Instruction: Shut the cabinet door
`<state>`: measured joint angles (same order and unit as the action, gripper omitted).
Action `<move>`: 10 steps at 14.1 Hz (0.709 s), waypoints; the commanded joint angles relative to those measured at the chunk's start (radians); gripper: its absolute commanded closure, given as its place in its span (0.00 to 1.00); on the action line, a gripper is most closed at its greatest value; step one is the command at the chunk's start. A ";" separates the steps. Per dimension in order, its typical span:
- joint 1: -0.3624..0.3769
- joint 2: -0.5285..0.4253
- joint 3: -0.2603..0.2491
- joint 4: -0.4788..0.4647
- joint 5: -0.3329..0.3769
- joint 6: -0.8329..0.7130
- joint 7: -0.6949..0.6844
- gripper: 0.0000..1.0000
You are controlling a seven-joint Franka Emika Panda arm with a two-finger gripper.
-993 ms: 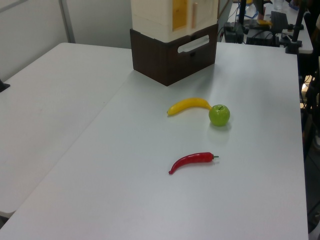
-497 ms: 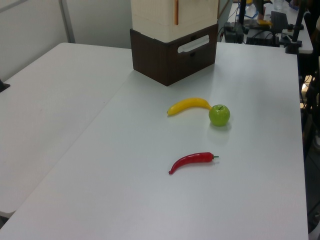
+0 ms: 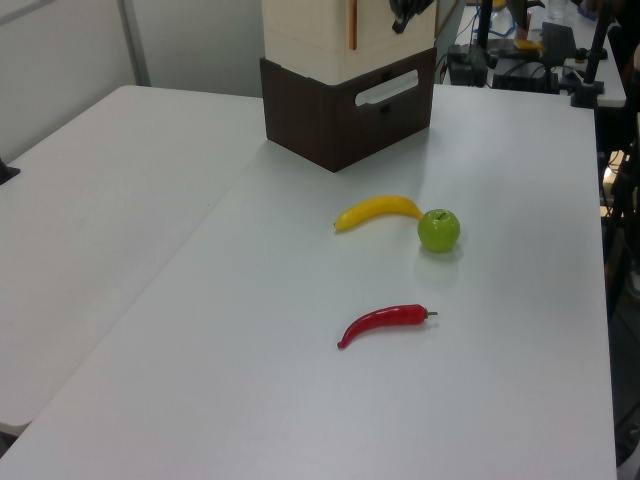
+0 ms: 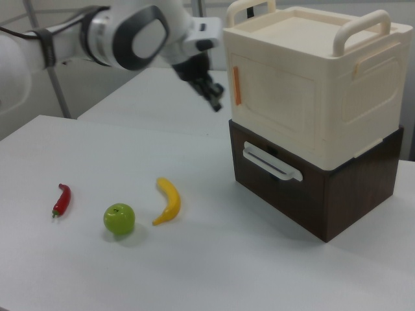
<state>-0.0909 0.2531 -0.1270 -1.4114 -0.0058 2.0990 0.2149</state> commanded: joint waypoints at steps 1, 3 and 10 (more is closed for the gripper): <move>0.066 -0.084 0.024 -0.055 -0.006 -0.167 -0.087 1.00; 0.130 -0.109 0.030 -0.057 -0.008 -0.275 -0.169 1.00; 0.276 -0.179 0.024 -0.121 -0.069 -0.421 -0.219 1.00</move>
<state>0.1428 0.1365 -0.0897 -1.4601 -0.0442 1.7302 0.0427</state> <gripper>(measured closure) 0.991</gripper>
